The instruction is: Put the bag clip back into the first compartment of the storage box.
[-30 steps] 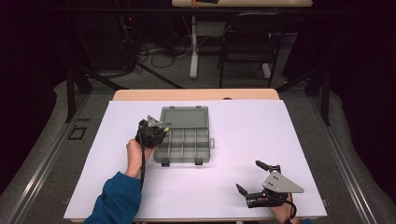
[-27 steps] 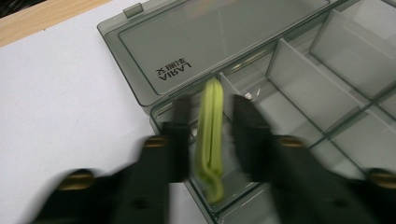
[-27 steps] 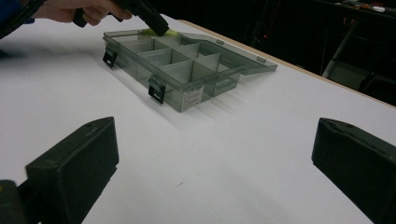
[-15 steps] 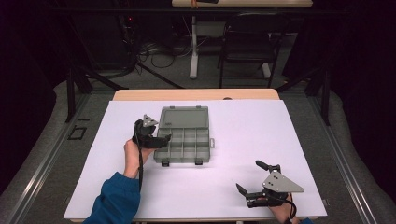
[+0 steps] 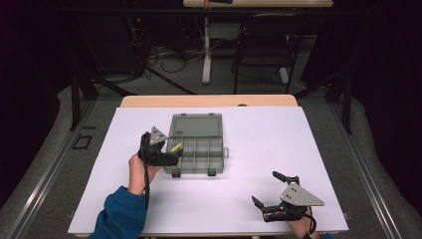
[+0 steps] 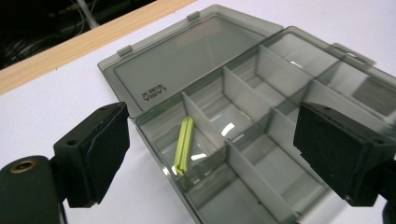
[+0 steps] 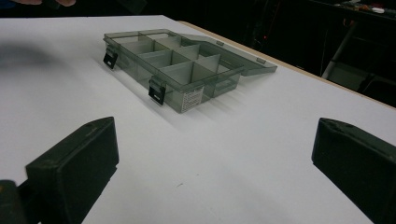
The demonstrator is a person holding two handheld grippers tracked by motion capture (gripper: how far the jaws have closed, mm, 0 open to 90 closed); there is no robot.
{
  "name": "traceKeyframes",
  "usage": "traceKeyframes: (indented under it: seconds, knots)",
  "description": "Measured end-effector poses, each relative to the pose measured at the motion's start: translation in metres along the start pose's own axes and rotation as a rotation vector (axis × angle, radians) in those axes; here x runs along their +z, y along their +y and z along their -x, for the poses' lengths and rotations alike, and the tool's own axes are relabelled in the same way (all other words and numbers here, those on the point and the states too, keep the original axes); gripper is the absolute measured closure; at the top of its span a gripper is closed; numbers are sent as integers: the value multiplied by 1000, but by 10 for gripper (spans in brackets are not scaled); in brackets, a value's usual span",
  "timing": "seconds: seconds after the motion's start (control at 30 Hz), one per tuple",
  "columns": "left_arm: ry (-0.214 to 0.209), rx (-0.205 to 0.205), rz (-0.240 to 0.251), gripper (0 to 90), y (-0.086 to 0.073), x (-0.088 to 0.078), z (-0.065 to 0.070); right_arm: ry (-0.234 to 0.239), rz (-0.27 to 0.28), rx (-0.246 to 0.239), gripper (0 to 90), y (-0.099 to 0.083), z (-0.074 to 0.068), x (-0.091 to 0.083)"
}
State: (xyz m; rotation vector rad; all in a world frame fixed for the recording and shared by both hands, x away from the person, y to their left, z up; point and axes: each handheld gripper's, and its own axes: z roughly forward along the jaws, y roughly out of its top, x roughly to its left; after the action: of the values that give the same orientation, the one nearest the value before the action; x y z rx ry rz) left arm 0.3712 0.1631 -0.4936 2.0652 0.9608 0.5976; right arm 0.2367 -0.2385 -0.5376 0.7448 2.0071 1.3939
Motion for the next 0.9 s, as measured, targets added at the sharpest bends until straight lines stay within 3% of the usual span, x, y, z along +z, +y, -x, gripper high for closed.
traceKeyframes:
  seconds: [0.33, 0.6, 0.9]
  knots:
    - [-23, 41, 66, 106, -9, -30, 18, -1, 1, -1, 1, 0, 0, 0]
    - [-31, 53, 102, 106, -33, -54, 31, -1, 6, -1, 1, 0, 0, 0]
    - [-23, 40, 129, 106, -63, -74, 39, 2, 0, -2, 1, 0, 0, 0]
